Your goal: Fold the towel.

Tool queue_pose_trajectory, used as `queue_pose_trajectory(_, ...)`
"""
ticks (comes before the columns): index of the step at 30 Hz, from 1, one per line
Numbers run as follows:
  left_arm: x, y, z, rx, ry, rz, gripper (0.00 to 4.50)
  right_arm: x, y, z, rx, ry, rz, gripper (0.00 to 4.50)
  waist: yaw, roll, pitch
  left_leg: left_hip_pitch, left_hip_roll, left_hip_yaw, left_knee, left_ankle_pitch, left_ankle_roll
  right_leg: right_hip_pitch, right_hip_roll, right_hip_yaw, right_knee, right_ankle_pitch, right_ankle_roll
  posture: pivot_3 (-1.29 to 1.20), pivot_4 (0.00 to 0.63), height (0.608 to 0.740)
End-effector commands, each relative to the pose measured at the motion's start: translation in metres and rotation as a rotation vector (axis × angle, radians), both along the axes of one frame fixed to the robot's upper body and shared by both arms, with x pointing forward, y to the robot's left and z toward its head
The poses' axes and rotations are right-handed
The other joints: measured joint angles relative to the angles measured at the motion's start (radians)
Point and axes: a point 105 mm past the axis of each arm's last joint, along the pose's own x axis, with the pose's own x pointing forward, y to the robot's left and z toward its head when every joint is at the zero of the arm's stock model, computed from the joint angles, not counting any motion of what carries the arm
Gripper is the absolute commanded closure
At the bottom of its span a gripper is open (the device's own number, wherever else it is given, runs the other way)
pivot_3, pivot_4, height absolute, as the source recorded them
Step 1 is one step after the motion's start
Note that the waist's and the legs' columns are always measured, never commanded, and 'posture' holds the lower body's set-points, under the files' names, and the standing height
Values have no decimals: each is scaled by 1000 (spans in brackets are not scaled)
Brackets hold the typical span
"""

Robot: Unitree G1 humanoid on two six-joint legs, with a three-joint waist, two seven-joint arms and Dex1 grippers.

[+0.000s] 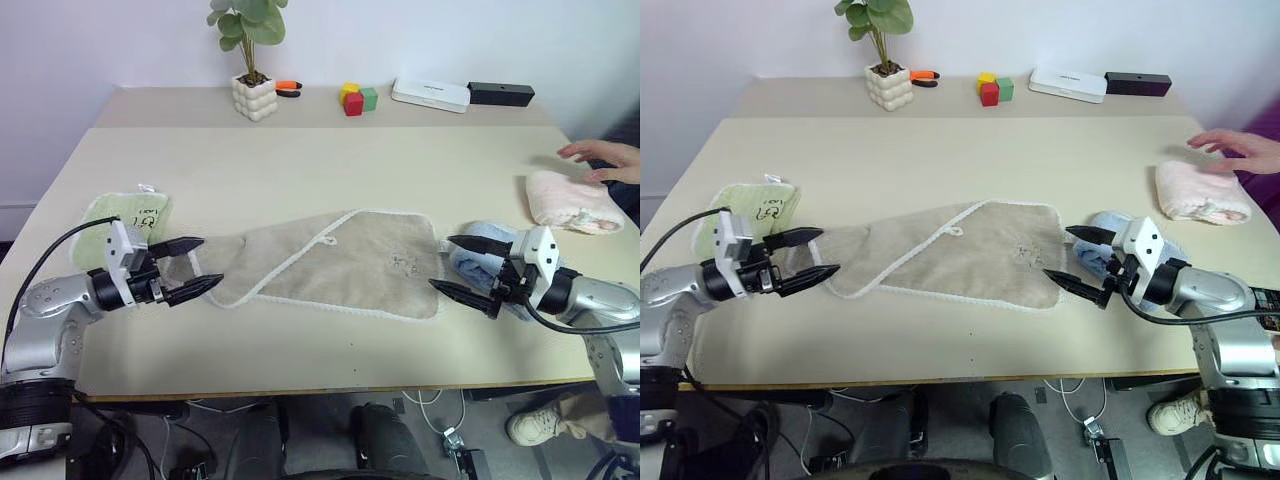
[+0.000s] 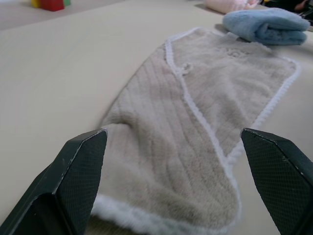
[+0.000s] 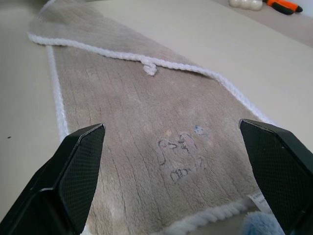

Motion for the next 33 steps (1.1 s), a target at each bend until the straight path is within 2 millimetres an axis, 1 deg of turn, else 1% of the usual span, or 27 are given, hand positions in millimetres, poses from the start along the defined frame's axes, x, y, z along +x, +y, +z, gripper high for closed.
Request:
queue_pose_trajectory(1, -6, -9, 8, 37, -41, -60, 43, 5, 2, 16, 2, -61, 20, 0, 0, 0, 0, 0, 0, 0, 0, 0, 0, 0, 0, 0, 0, 0, 0, 0, 150, 735)
queue_pose_trajectory(4, -15, -13, 3, 100, -40, -118, 43, 10, 6, 15, 7, -74, 21, 0, -1, 0, 0, 0, 0, 0, 0, 0, 0, 0, 0, 0, 0, 0, 0, 0, 150, 735)
queue_pose_trajectory(7, -22, -26, 8, 127, -48, -196, 43, 14, 12, 16, 28, -88, 28, 0, 0, 0, 0, 0, 0, 0, 0, 0, 0, 0, 0, 0, 0, 0, 0, 0, 150, 735)
queue_pose_trajectory(8, -24, -26, 9, 132, -48, -213, 43, 15, 16, 16, 34, -92, 32, 0, 2, 0, 0, 0, 0, 0, 0, 0, 0, 0, 0, 0, 0, 0, 0, 0, 150, 735)
queue_pose_trajectory(11, -24, -21, 8, 209, -59, -235, 43, 17, 22, 16, 46, -107, 35, 0, 2, 0, 0, 0, 0, 0, 0, 0, 0, 0, 0, 0, 0, 0, 0, 0, 150, 735)
queue_pose_trajectory(13, -23, -11, 8, 243, -65, -229, 43, 18, 30, 17, 54, -118, 41, 0, 0, 0, 0, 0, 0, 0, 0, 0, 0, 0, 0, 0, 0, 0, 0, 0, 150, 735)
queue_pose_trajectory(15, -22, -16, 5, 265, -66, -241, 43, 19, 29, 15, 67, -118, 49, 0, 0, 0, 0, 0, 0, 0, 0, 0, 0, -1, 0, 0, 0, 0, 0, 0, 150, 735)
queue_pose_trajectory(17, -23, -17, 1, 292, -70, -247, 43, 20, 36, 13, 82, -123, 61, 0, -1, 0, 0, 0, 0, 0, 0, 0, 0, -1, 0, 0, 0, 0, 0, 0, 150, 735)
queue_pose_trajectory(19, -27, -4, -3, 310, -57, -246, 43, 19, 56, 11, 92, -128, 83, 0, -1, 0, 0, 0, 0, 0, 0, 0, 0, -1, 0, 0, 0, 0, 0, 0, 150, 735)
queue_pose_trajectory(21, -30, -13, -6, 317, -50, -270, 43, 20, 53, 16, 103, -143, 91, 0, -2, 1, 0, 0, 0, 0, 0, 0, 0, -2, 0, 0, 2, 0, 0, 0, 150, 735)
queue_pose_trajectory(22, -30, -13, -7, 321, -42, -276, 43, 21, 55, 19, 113, -152, 93, 0, 0, 1, 0, -1, 0, 1, 0, 0, 0, -3, 0, 1, 2, 0, 0, 0, 150, 735)
queue_pose_trajectory(25, -30, -10, -11, 342, -31, -291, 43, 20, 71, 19, 115, -166, 122, 0, 2, 0, 0, -1, 0, 2, 1, 0, 0, -4, 0, 2, 5, -1, 0, 0, 150, 735)
queue_pose_trajectory(28, -28, -5, -18, 378, -24, -298, 43, 21, 84, 21, 146, -192, 124, 0, -1, 0, 0, -1, 0, 2, 1, 0, 0, -5, 0, 2, 7, -2, -2, 0, 150, 735)
queue_pose_trajectory(30, -23, -1, -25, 404, -21, -283, 43, 24, 90, 20, 161, -210, 113, 0, 0, 1, 0, -1, 0, 2, 1, 0, 0, -6, 0, 2, 8, -2, 0, 0, 150, 735)
queue_pose_trajectory(33, -16, 0, -29, 434, -41, -275, 43, 24, 96, 18, 184, -227, 99, 0, 1, 1, 0, -1, 0, 2, 1, 0, 0, -6, 0, 2, 8, -2, 0, 0, 150, 735)
